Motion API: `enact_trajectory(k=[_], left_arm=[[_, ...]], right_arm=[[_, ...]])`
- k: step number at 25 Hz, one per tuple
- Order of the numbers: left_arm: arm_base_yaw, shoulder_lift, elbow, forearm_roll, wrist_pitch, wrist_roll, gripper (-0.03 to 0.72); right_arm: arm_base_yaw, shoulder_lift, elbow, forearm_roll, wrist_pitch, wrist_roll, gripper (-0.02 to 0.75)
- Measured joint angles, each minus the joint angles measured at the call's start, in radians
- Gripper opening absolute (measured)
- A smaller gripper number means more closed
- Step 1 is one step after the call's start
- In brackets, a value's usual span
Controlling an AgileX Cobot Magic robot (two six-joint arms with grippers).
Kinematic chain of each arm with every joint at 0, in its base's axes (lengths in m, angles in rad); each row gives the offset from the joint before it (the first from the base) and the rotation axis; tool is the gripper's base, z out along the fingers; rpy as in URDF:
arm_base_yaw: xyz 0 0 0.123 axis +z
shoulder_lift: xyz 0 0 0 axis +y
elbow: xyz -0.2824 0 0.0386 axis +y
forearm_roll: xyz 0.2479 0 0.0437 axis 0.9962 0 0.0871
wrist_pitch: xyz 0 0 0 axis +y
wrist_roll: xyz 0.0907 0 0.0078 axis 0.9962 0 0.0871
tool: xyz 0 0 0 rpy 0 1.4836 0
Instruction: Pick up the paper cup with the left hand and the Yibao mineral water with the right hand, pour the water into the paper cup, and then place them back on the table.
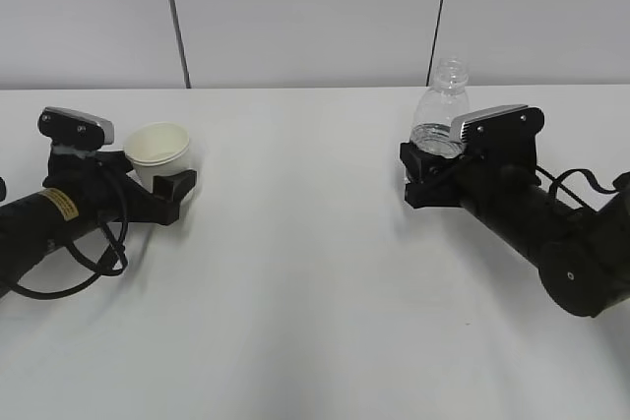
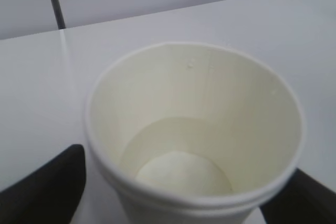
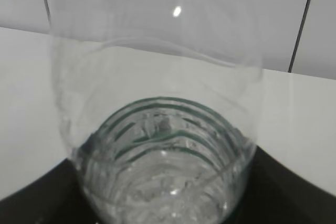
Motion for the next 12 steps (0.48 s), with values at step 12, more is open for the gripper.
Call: enact_trajectory(k=[12], left_arm=[[0.000, 0.000, 0.000, 0.011, 0.000, 0.000, 0.577]], right_arm=[[0.000, 0.039, -0.025, 0.011, 0.000, 0.007, 0.489]])
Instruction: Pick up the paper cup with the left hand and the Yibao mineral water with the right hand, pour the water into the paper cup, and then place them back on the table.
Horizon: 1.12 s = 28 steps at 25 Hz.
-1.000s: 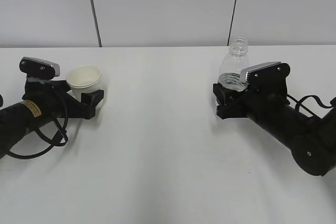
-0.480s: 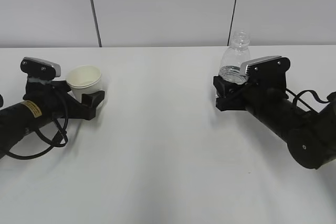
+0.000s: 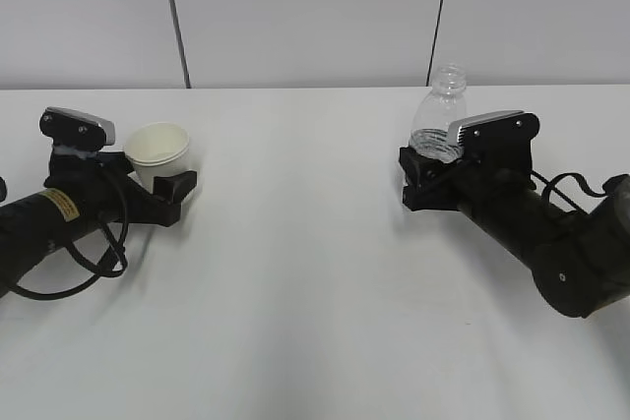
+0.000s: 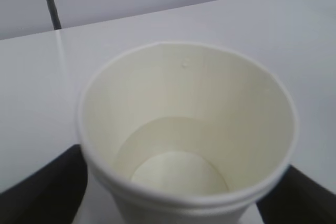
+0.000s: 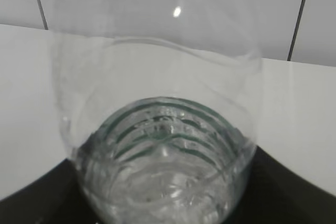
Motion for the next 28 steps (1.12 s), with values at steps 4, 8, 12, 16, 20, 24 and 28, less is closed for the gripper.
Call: enact_trajectory(k=[4, 8, 12, 16, 20, 24, 28], left_arm=[[0.000, 0.000, 0.000, 0.000, 0.000, 0.000, 0.577], [0.000, 0.000, 0.000, 0.000, 0.000, 0.000, 0.573], [0.000, 0.000, 0.000, 0.000, 0.000, 0.000, 0.572], [0.000, 0.000, 0.000, 0.001, 0.000, 0.000, 0.571], [0.000, 0.000, 0.000, 0.001, 0.000, 0.000, 0.570], [0.000, 0.000, 0.000, 0.001, 0.000, 0.000, 0.570], [0.000, 0.000, 0.000, 0.001, 0.000, 0.000, 0.568]], right_arm=[[0.000, 0.031, -0.011, 0.002, 0.000, 0.000, 0.489], [0.000, 0.033, -0.013, 0.002, 0.000, 0.002, 0.489], [0.000, 0.033, -0.013, 0.002, 0.004, 0.002, 0.489], [0.000, 0.035, -0.013, 0.002, 0.004, 0.002, 0.489], [0.000, 0.040, -0.016, 0.003, -0.005, 0.002, 0.489], [0.000, 0.044, -0.016, 0.006, -0.009, 0.002, 0.489], [0.000, 0.044, -0.016, 0.006, -0.011, 0.002, 0.489]])
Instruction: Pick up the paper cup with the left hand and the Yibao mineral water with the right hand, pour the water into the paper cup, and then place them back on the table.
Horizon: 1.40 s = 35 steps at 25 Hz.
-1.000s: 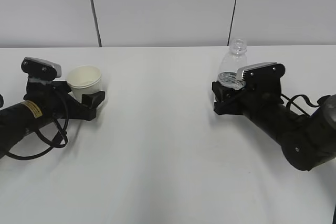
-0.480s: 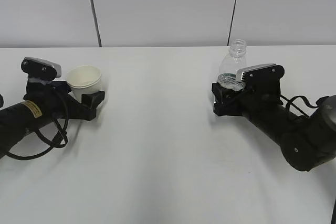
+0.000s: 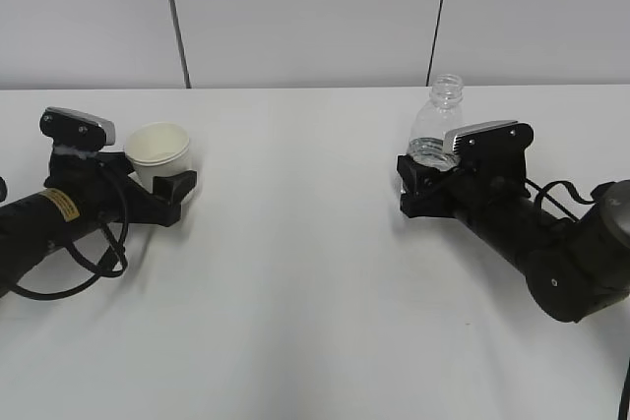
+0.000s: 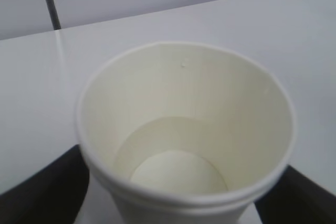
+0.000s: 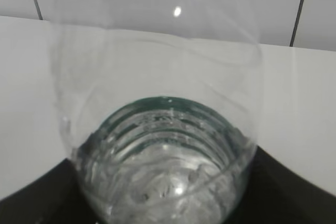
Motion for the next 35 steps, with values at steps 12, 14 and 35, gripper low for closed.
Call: enact_trajectory(k=[12, 14, 35], left_arm=[[0.000, 0.000, 0.000, 0.000, 0.000, 0.000, 0.560], [0.000, 0.000, 0.000, 0.000, 0.000, 0.000, 0.560], [0.000, 0.000, 0.000, 0.000, -0.028, -0.004, 0.590]], right_arm=[[0.000, 0.000, 0.000, -0.006, 0.000, 0.000, 0.524], [0.000, 0.000, 0.000, -0.010, 0.009, 0.000, 0.568], [0.000, -0.051, 0.000, -0.018, 0.097, 0.026, 0.652]])
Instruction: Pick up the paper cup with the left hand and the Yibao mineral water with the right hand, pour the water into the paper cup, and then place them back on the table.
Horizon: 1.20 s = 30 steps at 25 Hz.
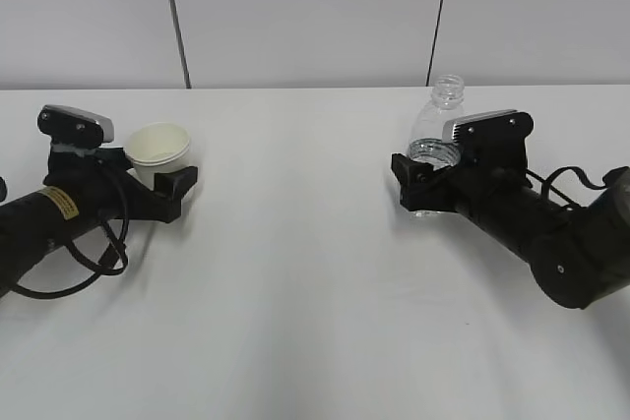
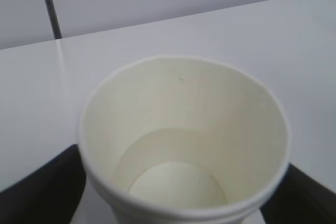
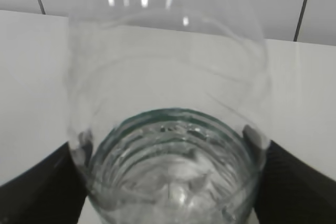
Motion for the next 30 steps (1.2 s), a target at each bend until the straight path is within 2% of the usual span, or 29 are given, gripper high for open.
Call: enact_trajectory(k=[11, 30], left_arm=[[0.000, -0.008, 0.000, -0.055, -0.023, -0.001, 0.591], [0.000, -0.091, 0.000, -0.050, -0.032, -0.027, 0.591]], right_arm=[[0.000, -0.049, 0.000, 0.000, 0.072, 0.002, 0.650], [0.000, -0.161, 0.000, -0.005, 0.132, 0.002, 0.636]])
